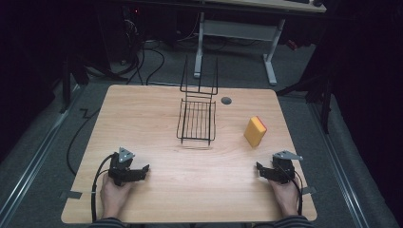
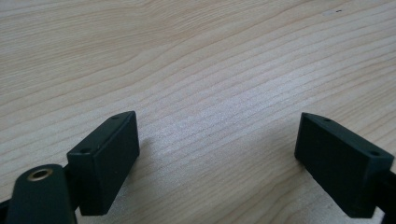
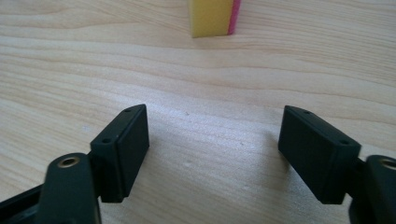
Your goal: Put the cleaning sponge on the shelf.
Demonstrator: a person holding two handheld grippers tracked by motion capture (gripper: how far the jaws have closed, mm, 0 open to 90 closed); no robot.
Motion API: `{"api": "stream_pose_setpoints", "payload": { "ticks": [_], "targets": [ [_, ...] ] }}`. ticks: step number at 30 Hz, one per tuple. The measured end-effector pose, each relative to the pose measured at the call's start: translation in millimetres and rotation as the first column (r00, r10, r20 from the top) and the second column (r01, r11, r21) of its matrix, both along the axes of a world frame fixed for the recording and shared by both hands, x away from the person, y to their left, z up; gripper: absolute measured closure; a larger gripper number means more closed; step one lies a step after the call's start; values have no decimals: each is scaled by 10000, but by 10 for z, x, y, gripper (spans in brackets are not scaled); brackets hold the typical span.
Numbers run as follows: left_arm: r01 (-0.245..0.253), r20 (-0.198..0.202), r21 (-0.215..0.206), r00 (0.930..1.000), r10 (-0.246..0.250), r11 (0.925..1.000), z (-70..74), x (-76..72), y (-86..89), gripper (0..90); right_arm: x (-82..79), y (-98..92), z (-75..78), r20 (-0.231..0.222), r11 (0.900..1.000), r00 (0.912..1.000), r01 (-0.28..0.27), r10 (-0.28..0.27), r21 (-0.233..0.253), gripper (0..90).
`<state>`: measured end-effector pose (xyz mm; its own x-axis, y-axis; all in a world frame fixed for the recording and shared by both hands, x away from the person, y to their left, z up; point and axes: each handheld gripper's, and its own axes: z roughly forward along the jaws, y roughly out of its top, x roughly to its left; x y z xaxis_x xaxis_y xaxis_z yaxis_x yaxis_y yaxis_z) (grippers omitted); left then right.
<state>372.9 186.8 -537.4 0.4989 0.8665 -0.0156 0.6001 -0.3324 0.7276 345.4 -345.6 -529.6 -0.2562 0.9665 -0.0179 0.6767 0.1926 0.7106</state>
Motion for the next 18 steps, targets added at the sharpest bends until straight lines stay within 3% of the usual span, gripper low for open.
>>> {"api": "stream_pose_setpoints", "payload": {
  "ticks": [8,18],
  "targets": [
    [0,-4,-18,10000,0,10000,1,-5,4,151,-41,-5,29,-79,9997,9999,87,-85,224,241],
    [-8,-2,-23,10000,8,10000,1,-7,4,152,-156,-23,147,308,9962,9995,-52,25,871,264]
  ]
}}
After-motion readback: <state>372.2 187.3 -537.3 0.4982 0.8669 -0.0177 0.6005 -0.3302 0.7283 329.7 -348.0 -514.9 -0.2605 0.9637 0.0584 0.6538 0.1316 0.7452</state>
